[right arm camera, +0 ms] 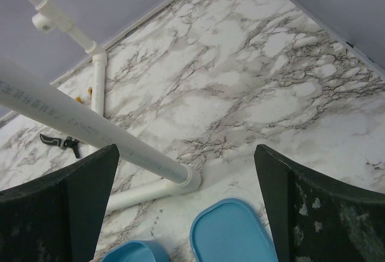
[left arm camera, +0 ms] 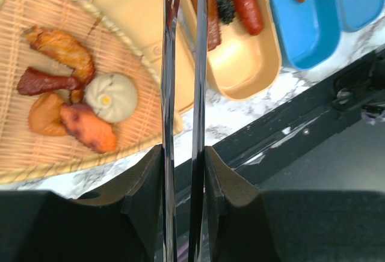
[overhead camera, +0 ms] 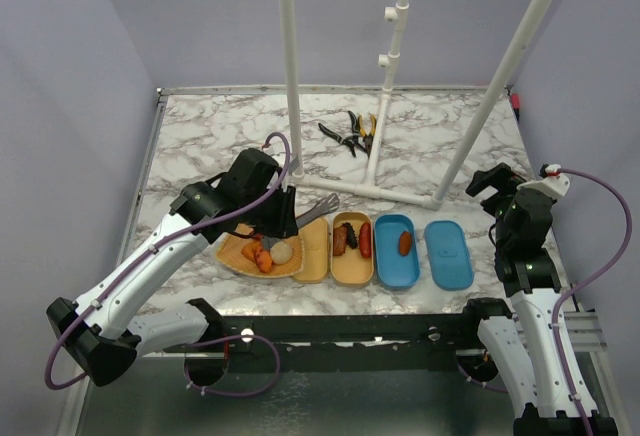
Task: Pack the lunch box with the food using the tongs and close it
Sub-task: Pick up the fake food from the plate.
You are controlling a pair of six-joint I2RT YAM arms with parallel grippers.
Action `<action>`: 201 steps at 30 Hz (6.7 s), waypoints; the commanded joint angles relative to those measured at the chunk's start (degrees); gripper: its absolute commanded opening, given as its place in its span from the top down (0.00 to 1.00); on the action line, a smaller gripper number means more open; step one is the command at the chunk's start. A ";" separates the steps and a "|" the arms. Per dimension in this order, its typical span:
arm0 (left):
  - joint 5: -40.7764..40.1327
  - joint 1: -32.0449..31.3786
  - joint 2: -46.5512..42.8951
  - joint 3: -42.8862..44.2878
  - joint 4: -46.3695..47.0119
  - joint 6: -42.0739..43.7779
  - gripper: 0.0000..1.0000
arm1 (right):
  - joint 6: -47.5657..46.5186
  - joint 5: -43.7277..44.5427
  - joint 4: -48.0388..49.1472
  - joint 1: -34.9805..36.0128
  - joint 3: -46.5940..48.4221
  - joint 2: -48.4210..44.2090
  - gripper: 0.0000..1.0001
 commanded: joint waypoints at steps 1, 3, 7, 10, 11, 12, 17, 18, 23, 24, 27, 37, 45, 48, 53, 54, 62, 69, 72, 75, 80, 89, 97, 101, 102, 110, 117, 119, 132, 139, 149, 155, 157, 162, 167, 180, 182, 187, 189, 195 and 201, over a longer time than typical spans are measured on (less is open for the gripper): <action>-3.87 1.64 0.53 1.37 -4.86 3.34 0.68 | -0.47 -0.98 -0.35 -0.14 -0.33 -0.21 0.00; -4.82 1.85 0.34 0.96 -5.40 3.80 0.68 | -0.33 -0.78 -0.50 -0.14 -0.28 -0.09 0.00; -6.05 1.97 -1.02 -0.71 -4.47 4.10 0.68 | -0.02 -0.58 -2.33 -0.14 1.24 1.20 0.00; -7.58 2.49 -2.25 -1.60 -3.61 3.83 0.68 | 0.09 -0.35 -3.89 -0.14 3.05 2.50 0.00; -8.48 2.55 -2.61 -1.40 -4.20 3.95 0.68 | 0.21 -0.27 -3.85 -0.14 3.45 2.65 0.00; -9.55 2.59 -3.00 -1.10 -5.05 4.26 0.68 | 0.42 -0.37 -3.67 -0.14 3.65 2.68 0.00; -14.17 2.82 -5.64 0.47 -8.10 3.92 0.68 | 1.62 -2.50 -3.10 -0.14 4.51 2.98 0.00; -14.16 2.78 -6.14 0.14 -7.83 3.25 0.68 | 1.90 -2.81 -3.12 -0.14 4.60 3.08 0.00; -14.00 2.78 -7.98 -3.83 -7.56 1.09 0.68 | 2.20 -4.14 -2.43 -0.14 3.64 2.64 0.00; -14.41 2.79 -7.98 -4.58 -7.83 0.93 0.68 | 2.25 -4.52 -2.31 -0.14 3.28 2.42 0.00; -14.89 2.85 -8.80 -6.82 -7.01 -0.44 0.68 | 2.65 -5.86 -2.10 -0.14 2.04 1.76 0.00; -16.45 2.90 -13.55 -9.71 -5.15 -6.03 0.68 | 1.57 -7.92 -3.14 -0.14 2.16 2.52 0.00; -17.87 2.89 -14.72 -8.93 -9.93 -6.04 0.68 | 1.22 -6.85 -4.29 -0.14 0.99 0.42 0.00; -18.09 2.87 -15.17 -8.72 -10.96 -6.22 0.67 | 1.08 -6.54 -4.99 -0.14 1.32 -0.06 0.00; -17.90 2.91 -15.23 -11.19 -10.97 -7.06 0.67 | 1.38 -6.82 -4.39 -0.14 0.35 -0.71 0.00; -17.51 2.91 -15.27 -11.66 -10.53 -7.40 0.67 | 1.38 -6.82 -4.39 -0.14 0.21 -0.55 0.00; -18.40 2.87 -16.27 -12.34 -10.61 -9.68 0.62 | 0.54 -6.79 -4.41 -0.14 0.69 0.40 0.00; -17.27 2.93 -16.47 -14.96 -8.35 -10.04 0.58 | 0.68 -7.51 -4.33 -0.14 0.30 0.42 0.00; -16.54 2.88 -16.43 -15.86 -6.93 -10.11 0.57 | 0.84 -7.72 -4.13 -0.14 0.08 0.59 0.00; -15.51 2.88 -16.51 -16.79 -5.01 -10.18 0.57 | 1.13 -8.05 -4.13 -0.14 0.08 0.90 0.00; -14.47 2.90 -15.54 -17.86 -2.91 -9.27 0.58 | 1.30 -8.10 -3.78 -0.14 -0.01 1.23 0.00; -14.23 2.86 -14.05 -17.97 -1.16 -7.97 0.64 | 1.69 -8.25 -3.19 -0.14 -0.74 1.58 0.00; -14.29 2.86 -14.23 -17.18 -1.99 -7.85 0.70 | 2.05 -8.37 -2.60 -0.14 -1.32 2.43 0.00; -14.74 2.86 -14.12 -15.62 -2.35 -7.72 0.75 | 2.05 -8.40 -2.59 -0.14 -1.29 2.42 0.00; -14.99 2.86 -14.14 -14.99 -2.46 -7.63 0.76 | 1.99 -8.32 -2.67 -0.14 -1.25 2.38 0.00; -14.90 2.93 -13.82 -11.09 -4.07 -6.15 0.82 | 1.90 -7.65 -2.90 -0.14 -1.50 1.99 0.00; -13.43 2.87 -14.53 -8.80 -5.25 -5.48 0.85 | 2.00 -7.53 -2.98 -0.14 -1.63 1.75 0.00; -12.46 2.86 -14.89 -8.13 -5.16 -4.74 0.86 | 1.99 -7.31 -2.98 -0.14 -1.89 1.47 0.00; -9.43 2.89 -15.35 -5.02 -7.20 -0.24 0.89 | 1.63 -6.84 -3.39 -0.14 -1.44 1.72 0.00; -9.35 2.87 -16.56 -4.14 -8.40 0.71 0.91 | 1.33 -6.34 -3.77 -0.14 -1.59 1.17 0.00; -4.33 2.86 -18.49 -2.98 -9.31 2.30 0.92 | 1.14 -6.33 -4.21 -0.14 -1.37 0.88 0.00; -0.43 2.90 -18.95 -2.86 -9.26 3.43 0.93 | 0.92 -6.26 -4.61 -0.14 -1.15 0.67 0.00; 0.28 2.88 -19.06 -2.59 -9.31 4.01 0.93 | 0.72 -6.08 -4.65 -0.14 -1.02 0.73 0.00; 2.71 2.86 -18.35 -0.71 -9.66 5.50 0.94 | 0.61 -6.00 -4.89 -0.14 -0.67 0.84 0.00; 2.92 2.86 -17.23 1.79 -11.08 6.55 0.94 | 0.70 -5.98 -4.83 -0.14 -0.63 0.82 0.00; 10.21 2.61 -16.23 2.50 -9.22 6.19 0.95 | 0.51 -5.78 -4.65 -0.14 -1.15 0.82 0.00; 11.68 2.56 -15.96 2.53 -8.78 6.10 0.96 | 0.51 -5.72 -4.65 -0.14 -1.20 0.93 0.00; 13.67 2.46 -15.27 3.30 -7.45 5.73 0.96 | 0.51 -5.72 -4.50 -0.14 -1.24 0.93 0.00; 14.71 2.42 -14.82 3.35 -6.56 5.35 0.96 | 0.51 -5.72 -4.40 -0.14 -1.33 1.00 0.00; 17.64 2.42 -12.98 3.42 -2.76 4.89 0.96 | 0.51 -5.73 -4.38 -0.14 -1.08 1.13 0.00; 19.94 2.43 -11.06 3.82 -0.01 3.58 0.97 | 0.30 -5.39 -4.70 -0.14 -0.98 0.84 0.00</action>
